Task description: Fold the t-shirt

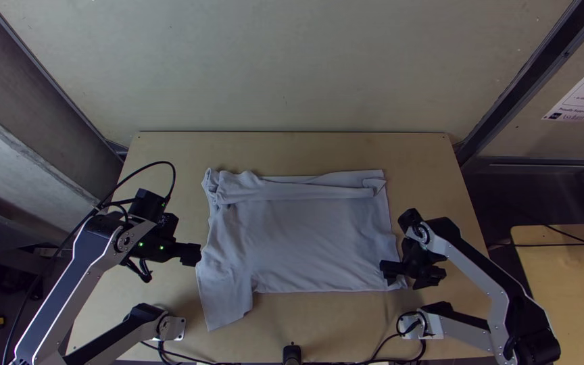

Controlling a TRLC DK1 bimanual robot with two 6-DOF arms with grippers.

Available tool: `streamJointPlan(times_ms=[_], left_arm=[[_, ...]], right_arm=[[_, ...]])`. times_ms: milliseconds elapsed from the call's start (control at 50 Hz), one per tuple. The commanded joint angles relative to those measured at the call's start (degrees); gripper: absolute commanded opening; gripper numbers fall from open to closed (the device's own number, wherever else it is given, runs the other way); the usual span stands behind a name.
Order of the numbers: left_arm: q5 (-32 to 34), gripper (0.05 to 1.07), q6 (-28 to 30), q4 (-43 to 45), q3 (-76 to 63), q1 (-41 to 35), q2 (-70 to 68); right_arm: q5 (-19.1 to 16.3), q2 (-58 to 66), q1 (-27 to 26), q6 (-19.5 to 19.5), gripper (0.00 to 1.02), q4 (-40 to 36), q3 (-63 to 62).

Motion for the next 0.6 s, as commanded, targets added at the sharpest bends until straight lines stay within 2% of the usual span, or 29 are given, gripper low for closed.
streamJointPlan(times_ms=[0,220,340,400,580], left_arm=[[0.6,1.03,-1.1,-0.6,-1.7,-0.3,-0.1],[0.6,1.03,-1.0,-0.6,-2.2,-0.3,0.1],[0.6,1.03,-1.0,-4.0,-1.8,-0.6,1.3],[0.6,1.03,-1.0,-6.8,-1.6,-1.7,2.3],[0.4,1.03,-1.4,-7.2,-5.4,-4.7,3.4]], right_arm=[[-0.4,1.2,0.3,-0.4,0.74,1.3,-1.3],[-0.3,0.7,0.3,-2.2,0.39,3.2,-3.2],[-0.3,-2.1,0.0,-2.5,0.02,6.1,-3.3],[-0.3,-3.4,0.0,-2.7,0.03,6.9,-3.6],[-0.3,-2.2,-0.2,-2.5,0.03,7.0,-2.5]])
